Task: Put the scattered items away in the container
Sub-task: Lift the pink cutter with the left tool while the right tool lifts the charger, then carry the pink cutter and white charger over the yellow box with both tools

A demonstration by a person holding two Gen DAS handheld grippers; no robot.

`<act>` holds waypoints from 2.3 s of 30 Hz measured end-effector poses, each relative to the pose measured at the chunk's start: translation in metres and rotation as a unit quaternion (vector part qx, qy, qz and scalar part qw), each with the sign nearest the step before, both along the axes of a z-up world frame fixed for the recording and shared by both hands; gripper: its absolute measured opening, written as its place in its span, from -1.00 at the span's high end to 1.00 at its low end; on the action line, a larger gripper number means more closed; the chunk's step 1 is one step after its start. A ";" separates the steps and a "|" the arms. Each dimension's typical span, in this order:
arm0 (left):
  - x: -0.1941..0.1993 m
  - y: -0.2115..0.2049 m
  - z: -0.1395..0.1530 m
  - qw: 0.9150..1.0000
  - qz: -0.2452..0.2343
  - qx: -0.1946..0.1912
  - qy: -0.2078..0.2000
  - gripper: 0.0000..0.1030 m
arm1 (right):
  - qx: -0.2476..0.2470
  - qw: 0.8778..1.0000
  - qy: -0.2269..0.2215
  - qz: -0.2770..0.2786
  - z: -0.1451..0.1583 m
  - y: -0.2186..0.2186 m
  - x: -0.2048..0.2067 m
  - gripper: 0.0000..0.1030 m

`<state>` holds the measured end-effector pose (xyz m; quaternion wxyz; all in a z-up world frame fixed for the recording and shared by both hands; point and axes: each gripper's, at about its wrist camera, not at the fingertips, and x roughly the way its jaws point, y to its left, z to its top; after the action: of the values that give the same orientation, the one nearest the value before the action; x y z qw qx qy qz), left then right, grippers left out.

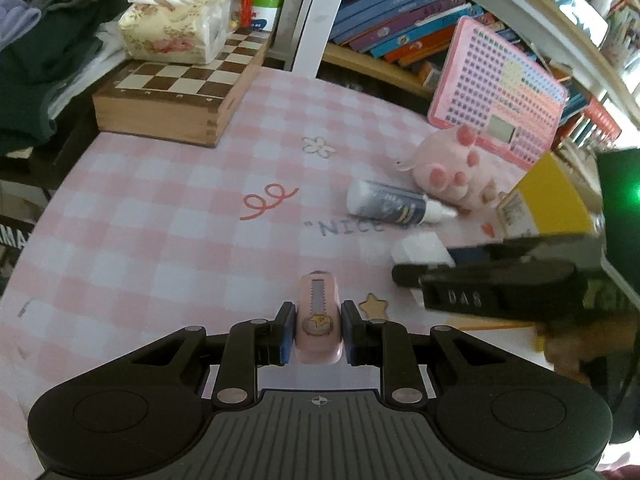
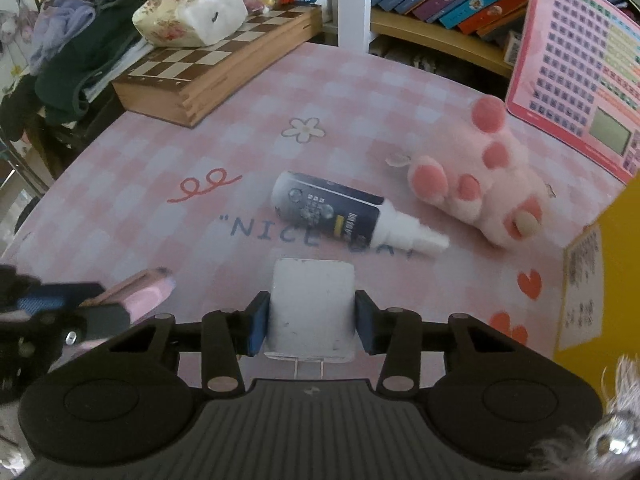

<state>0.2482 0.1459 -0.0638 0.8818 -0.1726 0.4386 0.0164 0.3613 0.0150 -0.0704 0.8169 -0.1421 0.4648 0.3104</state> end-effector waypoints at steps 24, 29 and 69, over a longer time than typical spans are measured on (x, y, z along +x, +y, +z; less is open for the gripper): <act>-0.060 -0.005 0.023 0.998 0.021 -0.032 -0.041 0.56 | 0.016 0.999 -0.005 -0.032 0.031 -0.061 -0.075 0.19; -0.073 -0.007 0.026 0.998 0.025 -0.029 -0.046 0.56 | 0.018 0.999 -0.010 -0.028 0.037 -0.065 -0.088 0.19; -0.175 -0.032 0.051 0.991 -0.044 -0.102 -0.068 0.56 | 0.052 0.992 -0.001 -0.118 0.060 -0.123 -0.229 0.19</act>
<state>0.0730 0.1140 -0.0130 0.8872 -0.2427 0.3843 -0.0791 0.1325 -0.1085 -0.0105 0.8548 -0.0441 0.4603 0.2355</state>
